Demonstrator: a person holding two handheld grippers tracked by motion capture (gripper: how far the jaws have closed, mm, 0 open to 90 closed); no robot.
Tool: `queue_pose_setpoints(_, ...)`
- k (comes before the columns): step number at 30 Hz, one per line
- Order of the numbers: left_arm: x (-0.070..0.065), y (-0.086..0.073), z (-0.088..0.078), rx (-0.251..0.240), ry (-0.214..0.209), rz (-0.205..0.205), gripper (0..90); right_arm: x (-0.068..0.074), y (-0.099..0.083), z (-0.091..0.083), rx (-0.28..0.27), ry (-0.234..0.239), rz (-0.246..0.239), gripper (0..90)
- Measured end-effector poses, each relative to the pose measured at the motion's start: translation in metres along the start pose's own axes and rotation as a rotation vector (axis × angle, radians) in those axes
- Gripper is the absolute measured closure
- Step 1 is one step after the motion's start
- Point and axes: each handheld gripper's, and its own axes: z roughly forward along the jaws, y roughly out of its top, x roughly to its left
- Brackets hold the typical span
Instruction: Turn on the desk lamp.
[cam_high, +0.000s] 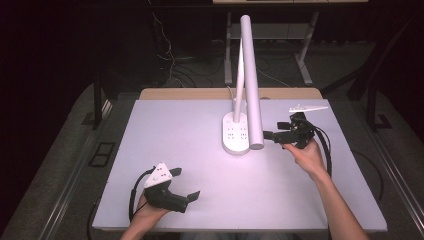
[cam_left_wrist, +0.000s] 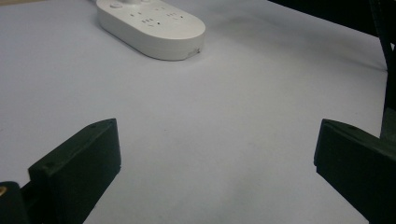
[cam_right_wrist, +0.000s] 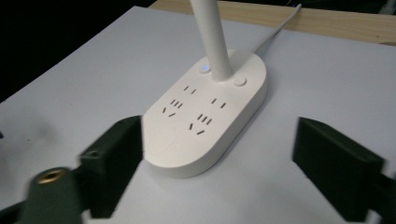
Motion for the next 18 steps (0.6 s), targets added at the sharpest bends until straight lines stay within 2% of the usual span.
queue_pose_setpoints(1, 0.000, 0.000, 0.000, 0.001, 0.002, 0.002, 0.0, 0.000, 0.000, 0.000, 0.000, 0.000, 0.000, 9.0)
queue_pose_setpoints(2, -0.001, 0.000, 0.000, 0.000, 0.002, 0.001, 0.0, 0.004, -0.005, -0.003, 0.008, 0.000, -0.004, 0.5)
queue_pose_setpoints(7, -0.001, 0.000, 0.001, 0.003, -0.001, 0.008, 0.0, 0.012, -0.015, -0.012, 0.014, 0.007, -0.010, 0.0)
queue_pose_setpoints(8, -0.001, 0.000, 0.001, 0.003, -0.001, 0.007, 0.0, 0.013, -0.019, -0.015, 0.006, 0.008, -0.022, 0.0)
queue_pose_setpoints(18, -0.002, 0.000, 0.001, 0.005, -0.002, 0.008, 0.0, 0.027, -0.045, -0.040, -0.029, 0.034, -0.031, 0.1)
